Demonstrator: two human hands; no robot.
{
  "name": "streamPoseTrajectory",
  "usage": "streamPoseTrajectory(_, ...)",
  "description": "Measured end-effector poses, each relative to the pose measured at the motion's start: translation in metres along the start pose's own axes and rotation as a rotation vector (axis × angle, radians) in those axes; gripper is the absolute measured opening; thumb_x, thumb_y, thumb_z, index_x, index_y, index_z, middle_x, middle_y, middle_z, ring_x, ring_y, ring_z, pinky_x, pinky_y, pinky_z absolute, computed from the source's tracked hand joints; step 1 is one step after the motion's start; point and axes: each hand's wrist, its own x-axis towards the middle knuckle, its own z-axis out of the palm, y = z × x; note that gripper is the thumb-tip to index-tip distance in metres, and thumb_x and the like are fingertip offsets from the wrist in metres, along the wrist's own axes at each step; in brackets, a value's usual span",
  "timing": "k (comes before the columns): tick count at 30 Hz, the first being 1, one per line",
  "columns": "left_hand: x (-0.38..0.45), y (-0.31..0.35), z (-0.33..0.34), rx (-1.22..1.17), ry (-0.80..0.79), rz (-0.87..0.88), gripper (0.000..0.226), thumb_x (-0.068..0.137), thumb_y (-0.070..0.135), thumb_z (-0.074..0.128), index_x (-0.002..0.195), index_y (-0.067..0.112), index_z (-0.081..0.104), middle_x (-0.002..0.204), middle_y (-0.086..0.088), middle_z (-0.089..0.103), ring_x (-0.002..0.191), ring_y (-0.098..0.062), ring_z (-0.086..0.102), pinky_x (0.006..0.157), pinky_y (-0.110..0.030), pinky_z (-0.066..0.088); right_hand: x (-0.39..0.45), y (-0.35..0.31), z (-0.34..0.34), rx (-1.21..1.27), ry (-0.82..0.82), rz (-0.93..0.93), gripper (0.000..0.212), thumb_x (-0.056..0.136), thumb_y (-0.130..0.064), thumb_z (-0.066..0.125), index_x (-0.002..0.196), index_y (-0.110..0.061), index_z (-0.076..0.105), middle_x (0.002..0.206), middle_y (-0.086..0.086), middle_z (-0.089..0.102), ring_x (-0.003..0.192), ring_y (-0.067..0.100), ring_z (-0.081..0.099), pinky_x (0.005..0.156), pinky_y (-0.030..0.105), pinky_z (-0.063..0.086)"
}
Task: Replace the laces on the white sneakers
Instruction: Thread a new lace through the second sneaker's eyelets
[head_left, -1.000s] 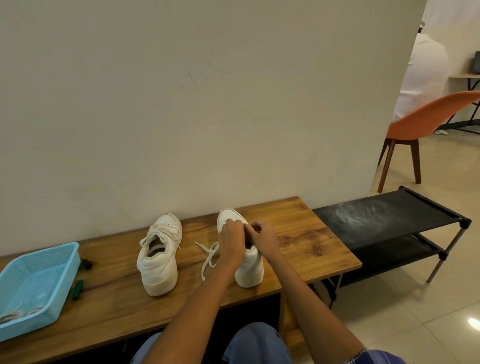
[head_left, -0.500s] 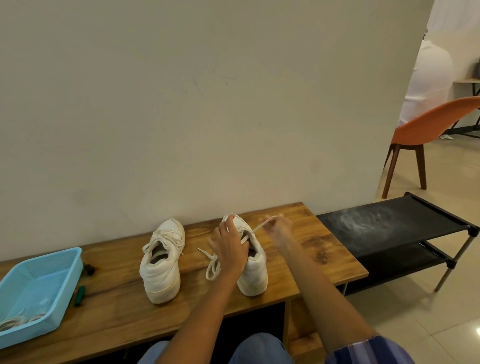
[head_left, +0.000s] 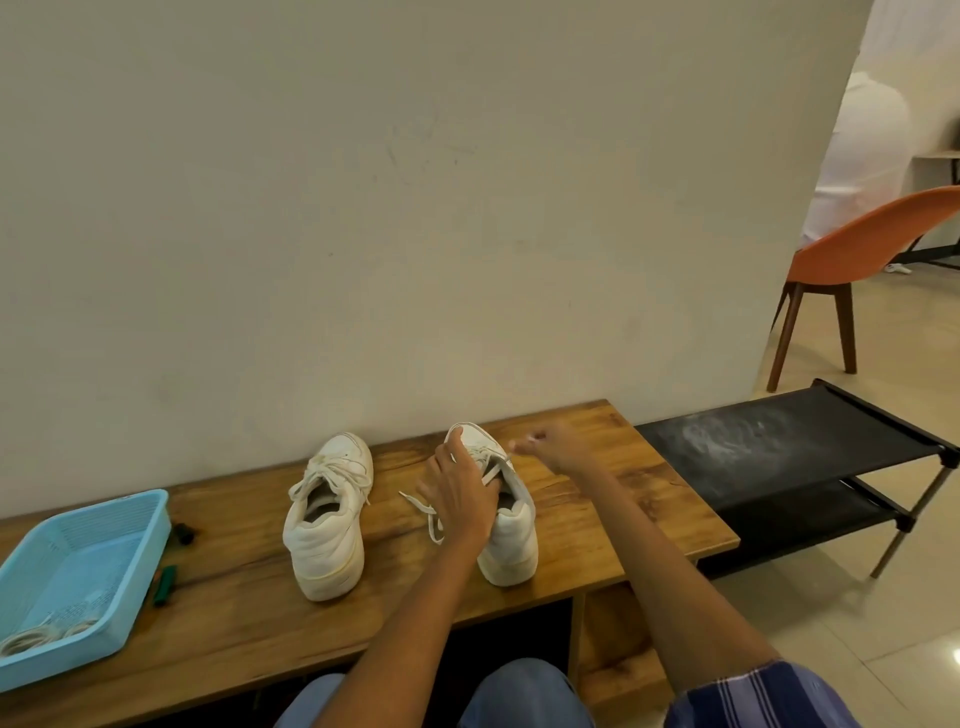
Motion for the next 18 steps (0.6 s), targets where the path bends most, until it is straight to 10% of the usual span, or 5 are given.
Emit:
streamPoseTrajectory(4, 0.000, 0.001, 0.000, 0.006, -0.010, -0.014, 0.075, 0.081, 0.042, 0.066, 0.142, 0.019, 0.027, 0.138, -0.005, 0.043, 0.127, -0.022, 0.038, 0.100, -0.041, 0.030, 0.008, 0.000, -0.024, 0.870, 0.912, 0.279, 0.022, 0.096, -0.026, 0.049, 0.087, -0.005, 0.050, 0.075, 0.001, 0.047, 0.069, 0.018, 0.045, 0.061, 0.032, 0.037)
streamPoseTrajectory(7, 0.001, 0.001, 0.000, 0.008, -0.021, -0.020, 0.073, 0.083, 0.042, 0.064, 0.142, 0.020, 0.027, 0.138, -0.005, 0.043, 0.128, -0.022, 0.038, 0.100, -0.041, 0.029, 0.007, 0.002, -0.034, 0.780, 1.141, 0.179, 0.020, 0.098, -0.016, 0.043, 0.112, -0.001, 0.041, 0.077, 0.002, 0.049, 0.065, 0.019, 0.047, 0.057, 0.031, 0.036)
streamPoseTrajectory(10, 0.001, 0.001, -0.001, 0.021, -0.028, -0.021, 0.073, 0.083, 0.041, 0.064, 0.142, 0.020, 0.027, 0.137, -0.005, 0.044, 0.126, -0.023, 0.039, 0.099, -0.041, 0.030, 0.002, 0.011, -0.018, 0.568, 0.883, 0.101, 0.026, 0.095, -0.016, 0.049, 0.117, -0.005, 0.043, 0.078, 0.002, 0.051, 0.069, 0.019, 0.052, 0.059, 0.029, 0.042)
streamPoseTrajectory(15, 0.000, 0.001, -0.002, 0.027, -0.032, -0.028, 0.073, 0.083, 0.041, 0.065, 0.142, 0.019, 0.028, 0.136, -0.006, 0.044, 0.126, -0.023, 0.039, 0.099, -0.041, 0.030, 0.000, 0.015, 0.019, -0.021, -0.094, -0.076, 0.032, 0.088, -0.034, 0.063, 0.102, -0.005, 0.068, 0.078, -0.004, 0.058, 0.067, 0.005, 0.050, 0.058, 0.017, 0.039)
streamPoseTrajectory(18, 0.000, 0.002, -0.001, 0.026, -0.040, -0.029, 0.072, 0.084, 0.039, 0.064, 0.142, 0.019, 0.026, 0.138, -0.006, 0.043, 0.127, -0.023, 0.038, 0.099, -0.041, 0.029, 0.008, 0.015, 0.023, -0.124, -0.096, -0.098, 0.036, 0.080, -0.035, 0.073, 0.086, 0.000, 0.072, 0.062, 0.000, 0.054, 0.055, 0.009, 0.042, 0.051, 0.020, 0.030)
